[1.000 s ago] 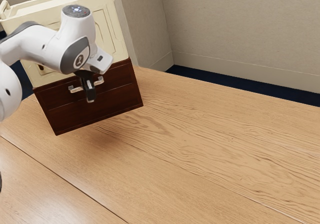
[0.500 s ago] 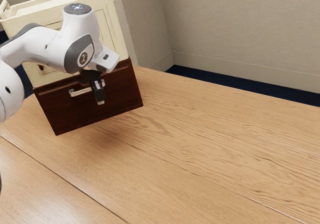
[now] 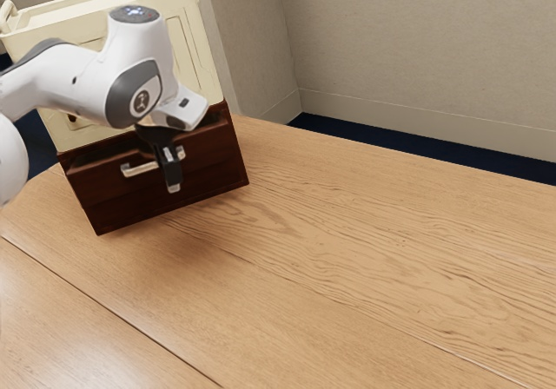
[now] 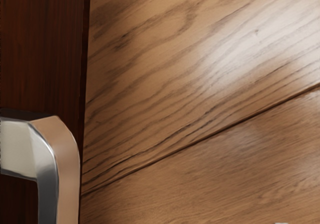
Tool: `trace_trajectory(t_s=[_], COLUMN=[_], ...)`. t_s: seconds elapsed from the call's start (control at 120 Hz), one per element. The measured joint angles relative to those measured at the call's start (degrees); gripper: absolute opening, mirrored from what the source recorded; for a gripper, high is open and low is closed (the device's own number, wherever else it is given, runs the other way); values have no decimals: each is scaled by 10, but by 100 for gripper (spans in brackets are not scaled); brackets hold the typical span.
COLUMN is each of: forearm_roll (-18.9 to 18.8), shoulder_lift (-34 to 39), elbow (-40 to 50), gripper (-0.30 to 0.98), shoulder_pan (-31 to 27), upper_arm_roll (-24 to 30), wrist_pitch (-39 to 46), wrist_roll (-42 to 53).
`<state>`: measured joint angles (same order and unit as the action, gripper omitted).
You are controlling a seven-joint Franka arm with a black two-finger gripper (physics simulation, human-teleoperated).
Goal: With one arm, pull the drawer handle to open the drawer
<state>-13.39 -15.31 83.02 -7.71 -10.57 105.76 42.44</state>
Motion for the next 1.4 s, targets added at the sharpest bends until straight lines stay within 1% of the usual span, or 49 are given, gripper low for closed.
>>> trace_trajectory(t_s=[0.192,0.442,0.783,0.917,1.15,1.4], forearm_roll=[0,0,0,0,1,1], shoulder_lift=[16,36,42,58,73,90], elbow=[18,44,54,67,90,110], gripper=[53,56,57,52,56,55], shoulder_pan=[13,20,39,44,46,61], upper_arm_roll=[0,0,0,0,-1,-1], wrist_pitch=[-2,-4,-5,-5,-6,-6], wrist_roll=[-13,-29,-50,-58,-70,-83])
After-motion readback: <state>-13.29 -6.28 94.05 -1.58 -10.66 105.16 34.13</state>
